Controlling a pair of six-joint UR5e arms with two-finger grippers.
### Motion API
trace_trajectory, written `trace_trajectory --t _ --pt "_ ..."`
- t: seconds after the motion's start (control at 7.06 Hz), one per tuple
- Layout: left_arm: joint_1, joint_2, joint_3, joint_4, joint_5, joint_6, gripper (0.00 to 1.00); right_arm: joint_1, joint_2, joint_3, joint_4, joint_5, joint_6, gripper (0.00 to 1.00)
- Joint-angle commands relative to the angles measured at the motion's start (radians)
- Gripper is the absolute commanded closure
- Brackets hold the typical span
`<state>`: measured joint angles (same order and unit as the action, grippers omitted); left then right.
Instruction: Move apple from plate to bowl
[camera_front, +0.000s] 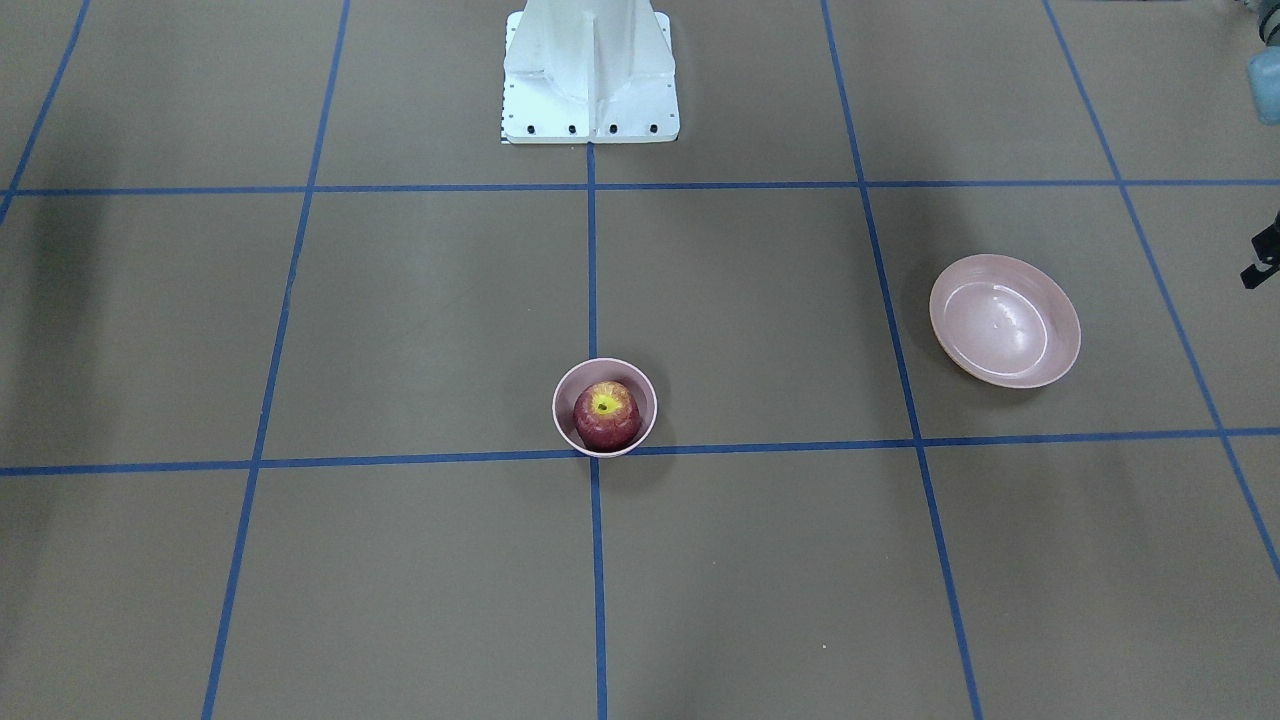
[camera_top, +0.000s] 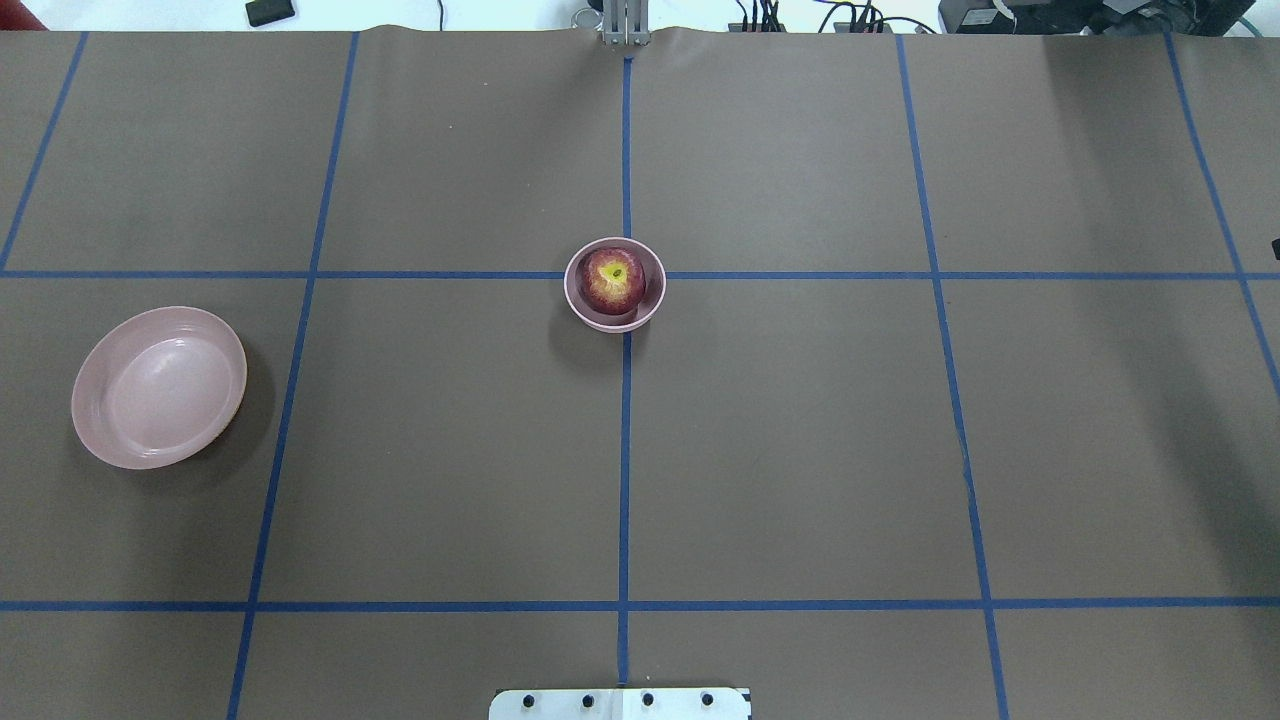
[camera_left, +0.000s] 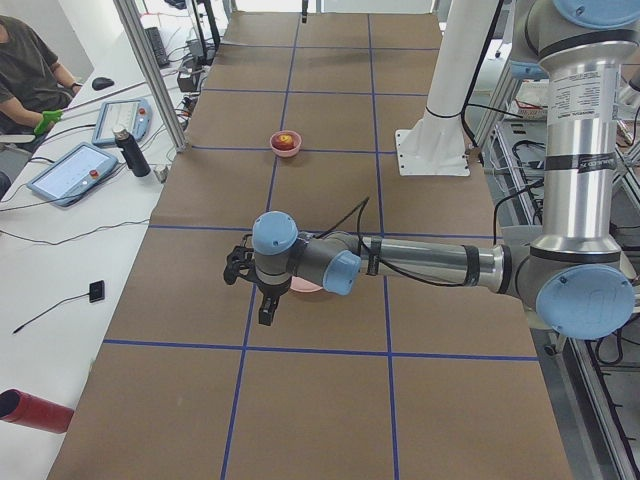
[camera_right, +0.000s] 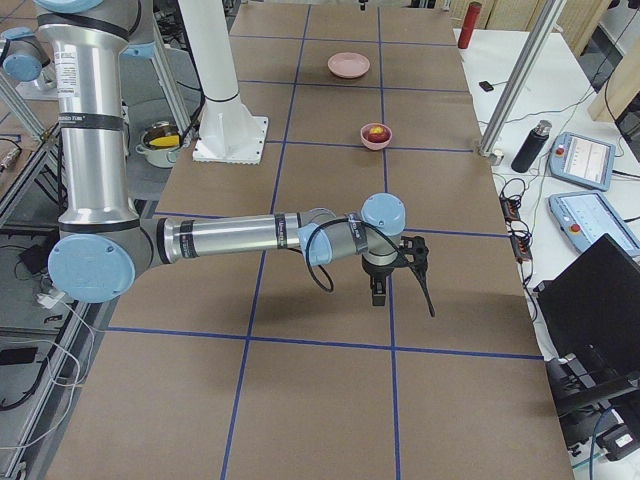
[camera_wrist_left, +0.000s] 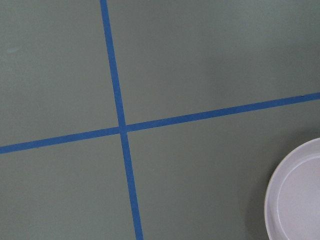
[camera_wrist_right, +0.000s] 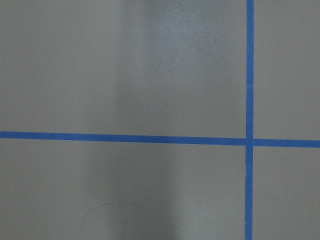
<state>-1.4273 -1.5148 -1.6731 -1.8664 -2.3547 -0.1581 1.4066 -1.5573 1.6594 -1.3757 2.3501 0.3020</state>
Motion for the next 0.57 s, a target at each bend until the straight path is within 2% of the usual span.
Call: trace_trajectory --t 0.0,0.42 --pt "0.001 -0.002 -0.005 -0.002 -0.004 0.000 0.02 -0.001 0.013 -0.020 0.000 0.011 0.003 0.00" --pt "0.005 -0.007 -0.010 -0.002 -0.006 0.000 0.02 0.000 -0.025 -0.009 0.013 0.011 0.003 0.00"
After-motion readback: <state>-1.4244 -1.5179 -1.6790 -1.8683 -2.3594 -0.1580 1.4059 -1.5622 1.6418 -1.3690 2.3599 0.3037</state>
